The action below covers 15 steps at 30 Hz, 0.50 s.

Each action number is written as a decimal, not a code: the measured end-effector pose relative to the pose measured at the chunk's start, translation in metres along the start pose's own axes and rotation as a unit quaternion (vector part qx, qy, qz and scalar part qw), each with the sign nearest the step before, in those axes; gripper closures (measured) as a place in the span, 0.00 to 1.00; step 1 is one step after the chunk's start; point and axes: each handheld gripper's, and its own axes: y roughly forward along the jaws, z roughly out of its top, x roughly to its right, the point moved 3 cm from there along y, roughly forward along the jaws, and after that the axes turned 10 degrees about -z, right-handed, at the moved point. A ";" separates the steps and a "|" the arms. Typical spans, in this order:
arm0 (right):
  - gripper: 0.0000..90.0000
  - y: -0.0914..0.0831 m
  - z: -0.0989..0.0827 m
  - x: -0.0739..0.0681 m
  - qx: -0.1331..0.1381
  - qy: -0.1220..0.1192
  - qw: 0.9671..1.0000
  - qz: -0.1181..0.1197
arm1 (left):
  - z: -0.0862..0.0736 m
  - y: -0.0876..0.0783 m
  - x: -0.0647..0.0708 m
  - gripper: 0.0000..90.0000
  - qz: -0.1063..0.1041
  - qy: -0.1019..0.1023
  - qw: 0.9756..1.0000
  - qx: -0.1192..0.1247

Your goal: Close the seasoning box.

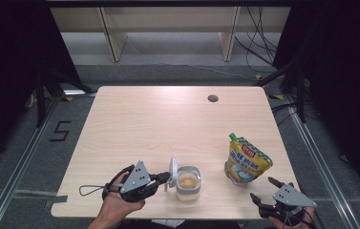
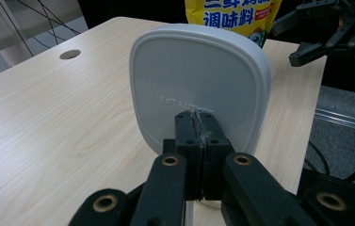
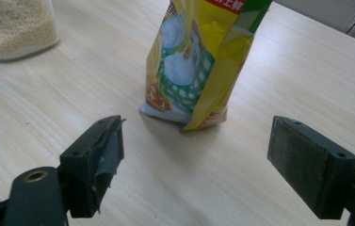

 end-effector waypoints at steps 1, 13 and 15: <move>0.22 0.000 0.000 0.000 0.000 0.000 1.000 -0.001 | 0.000 0.001 0.000 0.98 -0.001 0.000 1.000 0.000; 0.22 -0.002 0.001 0.000 0.000 0.000 1.000 -0.004 | 0.003 0.013 0.004 0.96 -0.011 0.008 1.000 -0.004; 0.22 -0.002 0.001 0.000 0.001 0.001 1.000 -0.002 | 0.003 0.011 0.004 0.95 -0.010 0.002 1.000 0.001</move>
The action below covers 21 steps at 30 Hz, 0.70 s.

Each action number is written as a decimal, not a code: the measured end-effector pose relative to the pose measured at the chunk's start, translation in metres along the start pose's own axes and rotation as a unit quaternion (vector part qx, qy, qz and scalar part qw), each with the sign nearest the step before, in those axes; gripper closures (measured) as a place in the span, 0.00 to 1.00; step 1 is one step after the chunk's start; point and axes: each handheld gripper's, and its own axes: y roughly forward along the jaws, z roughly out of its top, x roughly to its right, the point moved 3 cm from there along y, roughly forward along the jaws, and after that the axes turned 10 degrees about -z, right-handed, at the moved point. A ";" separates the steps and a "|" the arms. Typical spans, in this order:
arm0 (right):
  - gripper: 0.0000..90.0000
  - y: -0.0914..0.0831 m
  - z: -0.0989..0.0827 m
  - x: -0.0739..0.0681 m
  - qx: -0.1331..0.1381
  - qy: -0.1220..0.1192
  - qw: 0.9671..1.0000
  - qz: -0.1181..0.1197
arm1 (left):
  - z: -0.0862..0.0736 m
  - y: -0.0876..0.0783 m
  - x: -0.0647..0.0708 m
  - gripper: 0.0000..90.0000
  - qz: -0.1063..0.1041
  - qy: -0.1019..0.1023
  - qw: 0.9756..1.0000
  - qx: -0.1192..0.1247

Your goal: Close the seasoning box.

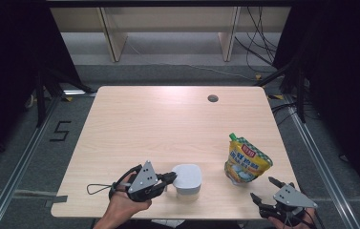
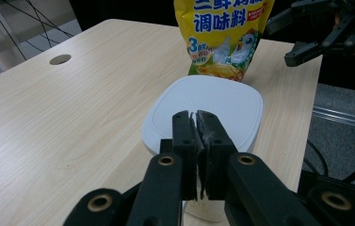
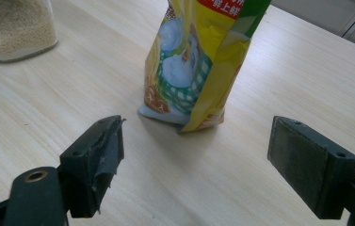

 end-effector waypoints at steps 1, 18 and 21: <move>0.22 0.000 0.000 0.001 0.003 -0.008 1.000 -0.003 | 0.000 -0.002 -0.001 0.93 0.000 0.003 1.000 -0.002; 0.22 0.002 -0.001 0.000 0.001 -0.006 1.000 0.003 | -0.020 -0.023 -0.011 0.40 0.023 -0.055 0.998 0.011; 0.22 0.001 -0.001 0.000 -0.001 0.002 1.000 0.004 | -0.026 -0.028 -0.014 0.38 0.030 -0.065 0.997 0.009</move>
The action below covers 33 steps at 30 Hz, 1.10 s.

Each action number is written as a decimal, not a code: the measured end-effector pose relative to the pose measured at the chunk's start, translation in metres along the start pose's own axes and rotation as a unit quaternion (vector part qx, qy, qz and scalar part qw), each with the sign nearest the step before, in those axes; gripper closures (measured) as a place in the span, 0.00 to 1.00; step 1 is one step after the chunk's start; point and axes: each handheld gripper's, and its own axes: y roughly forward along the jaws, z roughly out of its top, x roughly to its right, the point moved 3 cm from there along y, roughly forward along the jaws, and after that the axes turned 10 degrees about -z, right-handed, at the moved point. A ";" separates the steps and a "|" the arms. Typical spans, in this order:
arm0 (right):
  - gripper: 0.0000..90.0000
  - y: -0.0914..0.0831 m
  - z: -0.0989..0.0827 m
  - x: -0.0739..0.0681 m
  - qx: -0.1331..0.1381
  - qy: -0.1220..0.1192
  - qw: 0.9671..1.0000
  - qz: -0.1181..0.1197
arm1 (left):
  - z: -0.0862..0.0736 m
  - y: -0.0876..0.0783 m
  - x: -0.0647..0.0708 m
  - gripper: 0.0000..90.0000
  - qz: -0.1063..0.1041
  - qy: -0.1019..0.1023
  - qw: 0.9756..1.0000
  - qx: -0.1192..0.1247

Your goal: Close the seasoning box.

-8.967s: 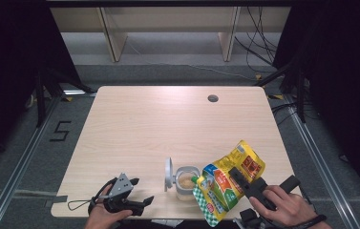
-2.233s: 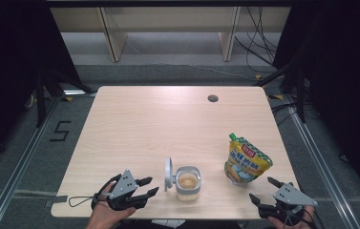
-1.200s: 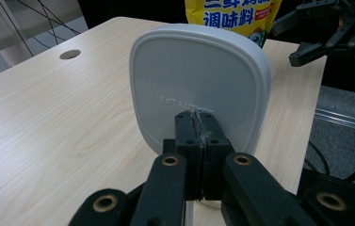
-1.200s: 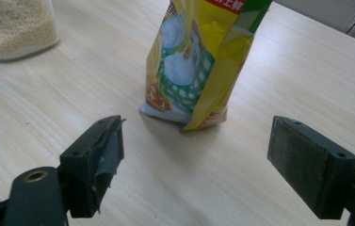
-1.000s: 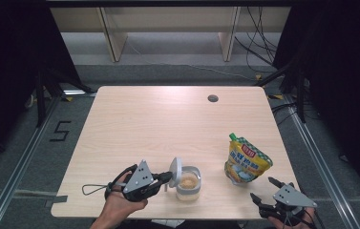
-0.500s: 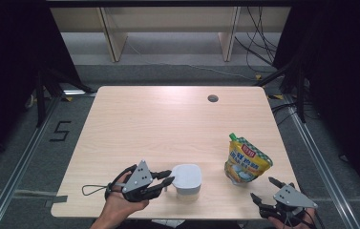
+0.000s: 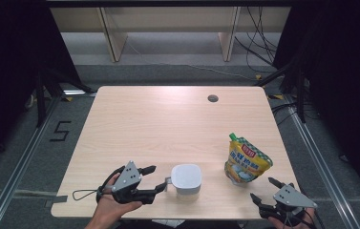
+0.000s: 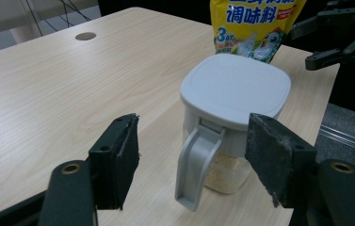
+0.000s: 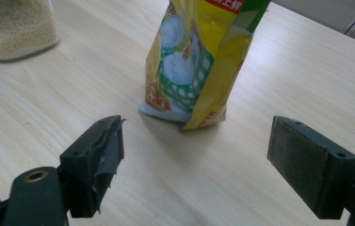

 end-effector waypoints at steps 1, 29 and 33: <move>0.22 0.000 0.000 0.001 0.000 -0.001 1.000 -0.003 | -0.002 -0.001 -0.001 0.37 0.004 -0.004 1.000 0.001; 0.22 0.001 -0.001 -0.002 -0.004 0.006 1.000 0.010 | -0.065 -0.014 -0.023 0.25 0.031 -0.068 0.995 -0.063; 0.24 -0.001 0.000 0.000 0.006 0.008 1.000 0.001 | -0.067 -0.012 -0.024 0.25 0.028 -0.073 0.995 -0.061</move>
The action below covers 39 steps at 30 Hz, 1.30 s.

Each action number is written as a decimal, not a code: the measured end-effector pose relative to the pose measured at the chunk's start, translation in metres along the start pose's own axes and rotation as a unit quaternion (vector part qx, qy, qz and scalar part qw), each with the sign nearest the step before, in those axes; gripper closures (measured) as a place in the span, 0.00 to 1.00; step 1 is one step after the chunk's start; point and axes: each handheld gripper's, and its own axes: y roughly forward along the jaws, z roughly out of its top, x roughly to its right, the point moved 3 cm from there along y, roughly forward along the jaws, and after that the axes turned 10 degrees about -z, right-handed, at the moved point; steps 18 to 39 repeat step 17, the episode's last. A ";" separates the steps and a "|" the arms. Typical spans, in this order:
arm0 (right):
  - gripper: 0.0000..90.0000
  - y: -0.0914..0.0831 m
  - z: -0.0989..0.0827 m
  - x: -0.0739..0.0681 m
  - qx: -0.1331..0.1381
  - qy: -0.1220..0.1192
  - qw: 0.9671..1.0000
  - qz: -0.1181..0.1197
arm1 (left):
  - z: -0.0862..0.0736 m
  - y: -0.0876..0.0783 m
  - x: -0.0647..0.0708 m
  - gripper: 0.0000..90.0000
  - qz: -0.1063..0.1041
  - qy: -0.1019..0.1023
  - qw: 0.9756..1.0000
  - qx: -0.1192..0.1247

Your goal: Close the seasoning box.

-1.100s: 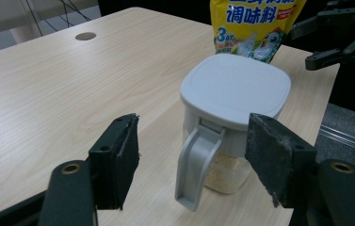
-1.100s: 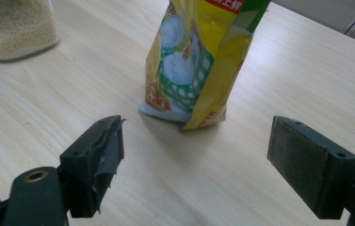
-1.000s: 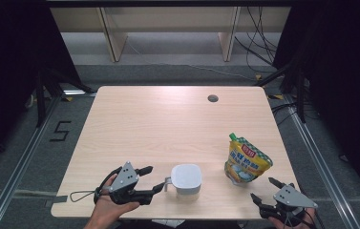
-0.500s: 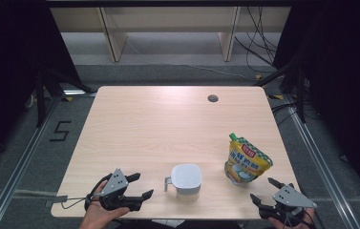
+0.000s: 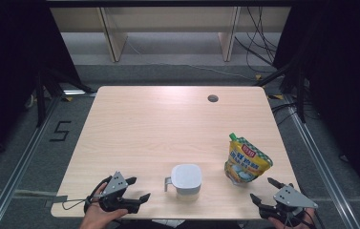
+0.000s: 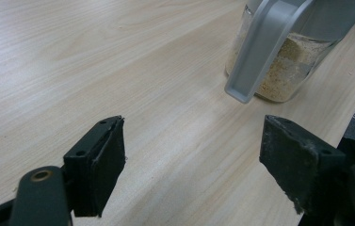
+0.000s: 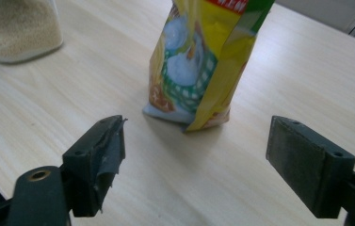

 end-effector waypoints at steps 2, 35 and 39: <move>0.23 0.000 -0.001 0.001 -0.001 -0.003 1.000 0.005 | 0.000 0.000 0.000 0.25 0.000 0.002 1.000 -0.004; 0.21 0.005 -0.006 0.001 -0.016 0.008 1.000 0.021 | -0.009 0.007 -0.025 0.22 0.018 0.000 0.999 -0.027; 0.21 0.005 -0.006 0.001 -0.016 0.008 1.000 0.021 | -0.009 0.007 -0.025 0.22 0.018 0.000 0.999 -0.027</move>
